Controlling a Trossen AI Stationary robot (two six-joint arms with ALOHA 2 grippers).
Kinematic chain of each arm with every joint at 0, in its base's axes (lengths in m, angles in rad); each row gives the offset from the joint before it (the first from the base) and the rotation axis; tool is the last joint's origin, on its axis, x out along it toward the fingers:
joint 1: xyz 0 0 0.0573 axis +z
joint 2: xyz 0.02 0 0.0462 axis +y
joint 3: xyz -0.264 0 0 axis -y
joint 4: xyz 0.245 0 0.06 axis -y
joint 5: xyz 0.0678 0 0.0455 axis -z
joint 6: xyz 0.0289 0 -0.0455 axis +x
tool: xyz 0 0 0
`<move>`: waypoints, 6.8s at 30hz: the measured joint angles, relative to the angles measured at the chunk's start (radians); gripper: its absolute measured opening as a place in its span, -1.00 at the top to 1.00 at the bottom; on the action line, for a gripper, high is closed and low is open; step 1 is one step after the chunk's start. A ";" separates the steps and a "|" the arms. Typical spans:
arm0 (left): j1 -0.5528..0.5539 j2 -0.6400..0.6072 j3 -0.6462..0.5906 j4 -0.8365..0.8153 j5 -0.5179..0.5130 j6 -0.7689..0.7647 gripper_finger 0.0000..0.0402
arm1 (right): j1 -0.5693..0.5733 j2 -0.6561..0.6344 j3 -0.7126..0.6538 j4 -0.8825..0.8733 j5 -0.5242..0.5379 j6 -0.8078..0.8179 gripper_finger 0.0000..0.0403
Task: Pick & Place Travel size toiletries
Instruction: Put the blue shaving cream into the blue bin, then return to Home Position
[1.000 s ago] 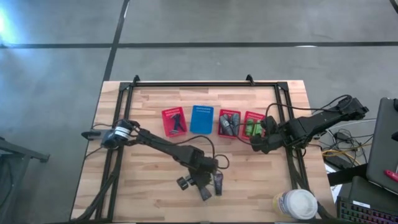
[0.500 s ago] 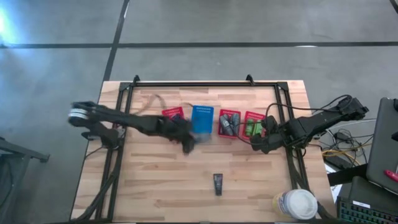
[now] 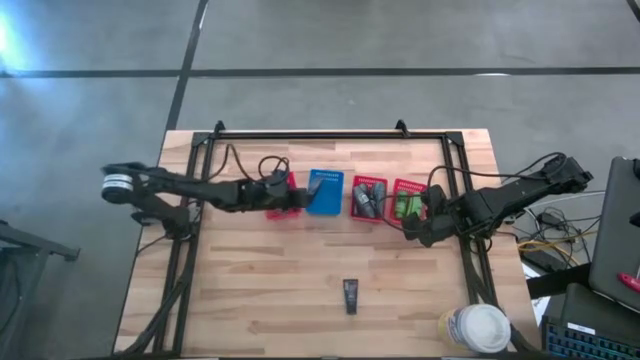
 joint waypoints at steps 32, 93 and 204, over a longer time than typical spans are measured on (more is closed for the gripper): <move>-0.235 -0.070 0.245 -0.425 0.091 0.936 -0.31 | -0.030 0.087 -0.006 0.400 -0.366 -0.216 -0.44; -0.419 -0.570 -0.190 -0.225 0.235 2.038 -0.31 | 0.012 0.788 0.681 0.548 -0.817 -0.340 0.39; -0.182 -0.155 -0.078 0.160 0.288 0.664 0.26 | -0.117 0.189 0.153 0.974 -0.377 -0.773 -0.56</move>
